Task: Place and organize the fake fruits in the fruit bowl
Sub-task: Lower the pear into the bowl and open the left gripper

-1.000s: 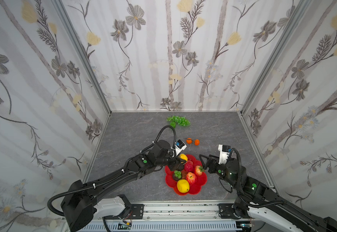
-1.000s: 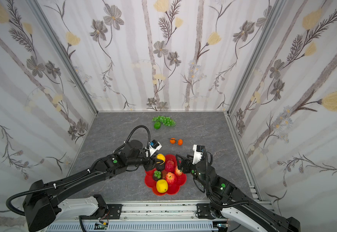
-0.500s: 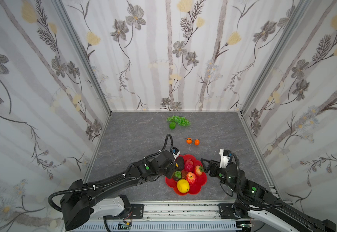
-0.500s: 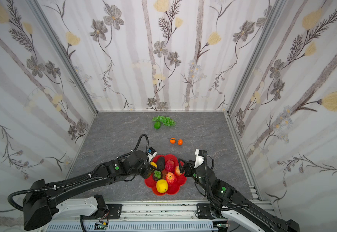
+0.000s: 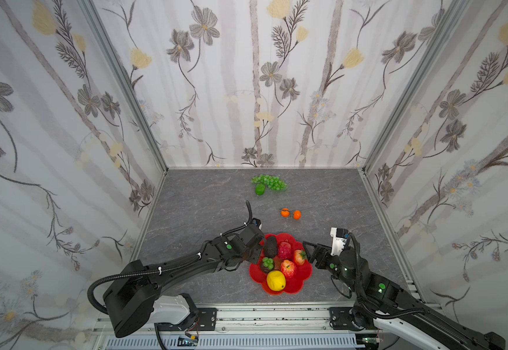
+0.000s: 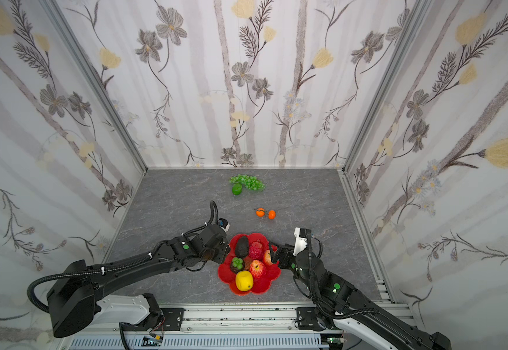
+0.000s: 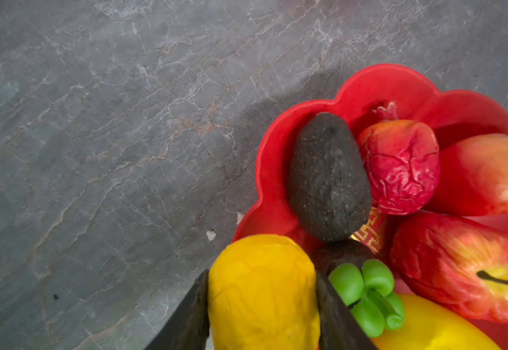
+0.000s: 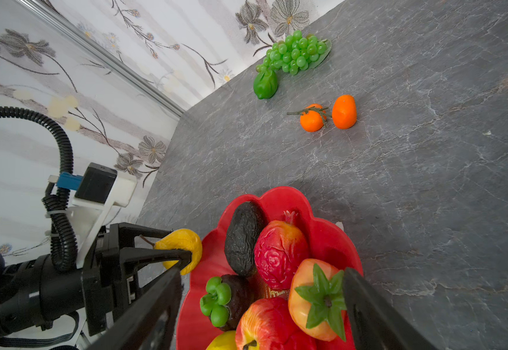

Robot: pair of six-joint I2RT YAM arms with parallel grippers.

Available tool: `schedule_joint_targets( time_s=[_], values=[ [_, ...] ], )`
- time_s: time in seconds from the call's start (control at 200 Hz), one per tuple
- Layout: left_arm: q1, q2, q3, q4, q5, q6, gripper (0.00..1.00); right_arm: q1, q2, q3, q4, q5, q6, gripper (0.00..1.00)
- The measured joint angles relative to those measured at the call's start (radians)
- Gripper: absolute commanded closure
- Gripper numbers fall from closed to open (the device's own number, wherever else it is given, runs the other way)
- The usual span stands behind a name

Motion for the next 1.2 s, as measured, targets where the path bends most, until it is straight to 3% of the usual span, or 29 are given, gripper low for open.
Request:
schedule_joint_targets(
  time_s=[0.415, 0.839, 1.199],
  values=[
    [0.019, 0.079, 0.016, 0.026, 0.05, -0.051, 0.53, 0.0, 0.007, 0.0, 0.0, 0.0, 0.001, 0.16],
    [0.03, 0.101, 0.034, 0.027, 0.1, -0.071, 0.35, -0.001, 0.024, 0.001, 0.001, 0.0, 0.0, 0.16],
    [0.06, -0.023, 0.001, 0.027, 0.106, -0.072, 0.26, -0.001, 0.029, 0.001, 0.001, 0.0, 0.0, 0.16]
  ],
)
